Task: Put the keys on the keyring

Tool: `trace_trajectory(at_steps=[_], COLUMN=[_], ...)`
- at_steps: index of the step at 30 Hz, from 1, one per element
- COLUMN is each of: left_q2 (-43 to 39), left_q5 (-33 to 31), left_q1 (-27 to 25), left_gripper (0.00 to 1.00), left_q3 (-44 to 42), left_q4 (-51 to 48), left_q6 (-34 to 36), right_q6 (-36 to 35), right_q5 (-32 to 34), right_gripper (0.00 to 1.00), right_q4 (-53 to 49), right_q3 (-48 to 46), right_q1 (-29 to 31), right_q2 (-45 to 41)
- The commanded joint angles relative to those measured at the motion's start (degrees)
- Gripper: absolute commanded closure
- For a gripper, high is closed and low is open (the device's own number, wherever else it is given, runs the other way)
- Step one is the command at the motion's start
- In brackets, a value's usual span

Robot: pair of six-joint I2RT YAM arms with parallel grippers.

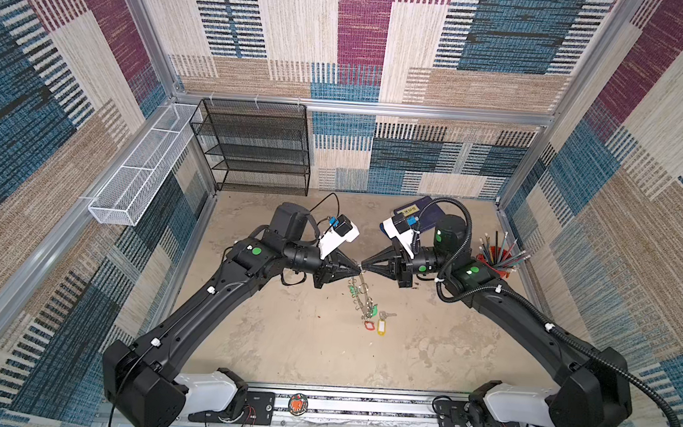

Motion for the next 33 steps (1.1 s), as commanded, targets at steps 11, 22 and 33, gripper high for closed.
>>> trace_trajectory(at_steps=[11, 22, 33], left_q2=[-0.97, -6.28, -11.25], left_q5=[1.83, -8.08, -15.05], left_q1=[-0.02, 0.03, -0.02], left_gripper=[1.00, 1.00, 1.00], left_q3=[-2.41, -9.41, -16.19], left_q4=[4.15, 13.11, 23.05], left_q6=[-2.73, -7.93, -14.72], right_q6=[-1.08, 4.24, 6.74], right_q5=[-0.56, 9.68, 21.05], right_gripper=[1.00, 0.45, 0.15], right_q4=[0.15, 4.46, 5.89], right_q3=[1.22, -0.05, -6.21], right_q1=[0.26, -2.59, -4.05], right_q2=[0.36, -3.15, -7.71])
